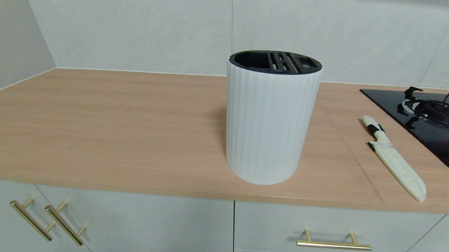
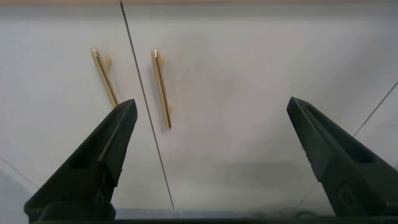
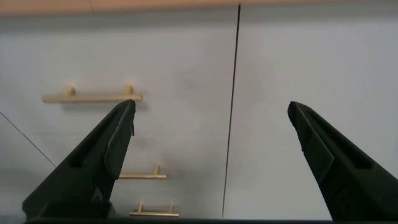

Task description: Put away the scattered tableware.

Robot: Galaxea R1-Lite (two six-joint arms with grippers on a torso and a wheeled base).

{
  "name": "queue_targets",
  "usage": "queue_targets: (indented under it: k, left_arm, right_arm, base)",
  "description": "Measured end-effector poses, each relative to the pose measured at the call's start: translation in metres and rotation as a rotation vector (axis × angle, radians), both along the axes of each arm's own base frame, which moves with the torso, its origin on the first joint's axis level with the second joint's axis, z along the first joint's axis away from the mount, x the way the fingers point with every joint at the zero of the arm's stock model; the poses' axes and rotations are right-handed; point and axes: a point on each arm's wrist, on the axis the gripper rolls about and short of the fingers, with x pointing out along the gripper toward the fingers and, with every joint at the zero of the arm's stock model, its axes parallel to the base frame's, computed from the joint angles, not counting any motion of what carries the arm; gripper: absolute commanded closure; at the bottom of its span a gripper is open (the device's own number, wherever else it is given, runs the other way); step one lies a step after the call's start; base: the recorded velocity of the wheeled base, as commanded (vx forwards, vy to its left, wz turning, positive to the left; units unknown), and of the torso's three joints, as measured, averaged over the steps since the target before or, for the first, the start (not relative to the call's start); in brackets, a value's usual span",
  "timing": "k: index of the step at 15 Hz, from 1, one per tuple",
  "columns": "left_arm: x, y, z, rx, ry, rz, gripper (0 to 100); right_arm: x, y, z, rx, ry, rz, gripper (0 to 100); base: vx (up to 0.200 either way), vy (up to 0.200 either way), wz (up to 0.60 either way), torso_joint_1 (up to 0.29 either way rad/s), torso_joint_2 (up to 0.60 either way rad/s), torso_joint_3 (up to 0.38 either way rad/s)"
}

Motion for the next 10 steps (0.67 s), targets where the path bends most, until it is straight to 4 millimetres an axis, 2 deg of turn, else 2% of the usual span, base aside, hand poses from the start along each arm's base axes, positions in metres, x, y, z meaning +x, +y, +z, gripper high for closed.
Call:
queue_targets:
  k: [10]
  left_arm:
    - [0.0,0.0,-0.0001,0.0,0.001,0.0,0]
  right_arm:
    - [0.0,0.0,0.0,0.0,0.0,-0.001,0]
  base:
    - [0.0,0.0,0.0,0.215,-0.49,-0.281]
